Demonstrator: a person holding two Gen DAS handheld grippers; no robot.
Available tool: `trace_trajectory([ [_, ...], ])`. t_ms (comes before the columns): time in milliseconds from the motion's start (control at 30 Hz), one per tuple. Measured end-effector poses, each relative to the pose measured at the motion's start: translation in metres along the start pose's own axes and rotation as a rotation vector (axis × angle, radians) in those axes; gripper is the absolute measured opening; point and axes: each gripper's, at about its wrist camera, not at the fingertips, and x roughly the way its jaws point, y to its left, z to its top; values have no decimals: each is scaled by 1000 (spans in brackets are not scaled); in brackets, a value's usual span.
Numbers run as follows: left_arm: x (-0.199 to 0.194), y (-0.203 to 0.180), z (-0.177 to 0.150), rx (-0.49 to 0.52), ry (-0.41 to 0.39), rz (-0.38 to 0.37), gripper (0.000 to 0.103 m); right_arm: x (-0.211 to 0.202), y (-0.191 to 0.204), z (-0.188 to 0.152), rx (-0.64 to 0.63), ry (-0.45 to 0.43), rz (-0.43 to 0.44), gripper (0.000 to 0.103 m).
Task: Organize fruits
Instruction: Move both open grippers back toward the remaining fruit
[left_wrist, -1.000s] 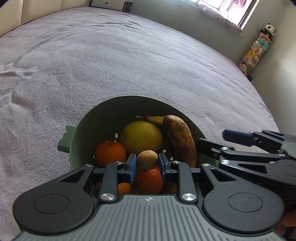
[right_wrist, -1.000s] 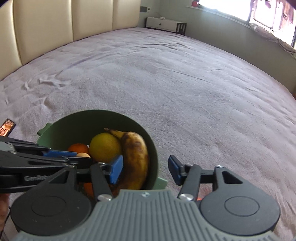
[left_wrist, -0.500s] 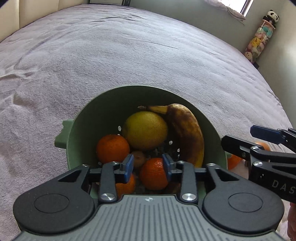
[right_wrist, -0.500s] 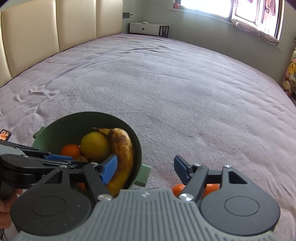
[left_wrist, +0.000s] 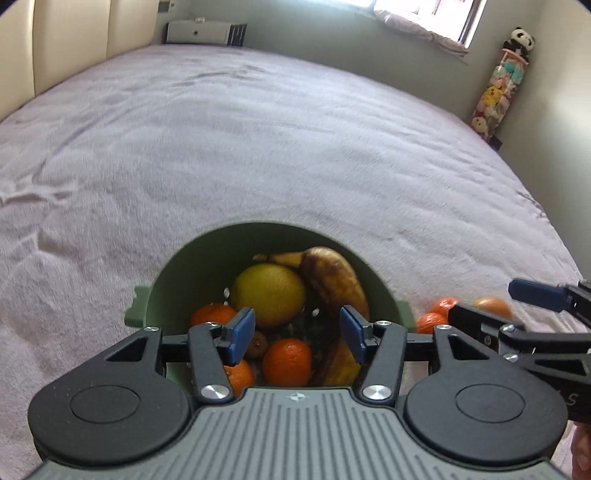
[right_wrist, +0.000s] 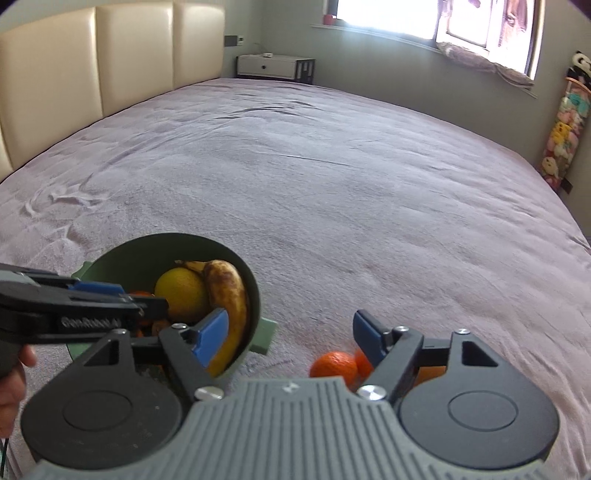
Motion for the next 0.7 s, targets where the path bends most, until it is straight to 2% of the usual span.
trace_trajectory([
  [367, -27, -45, -6, 148, -71, -58, 64, -22, -34, -34, 123, 56, -87, 73],
  [700, -15, -84, -33, 266, -66, -97, 64, -23, -65, -66, 207, 109, -179, 73],
])
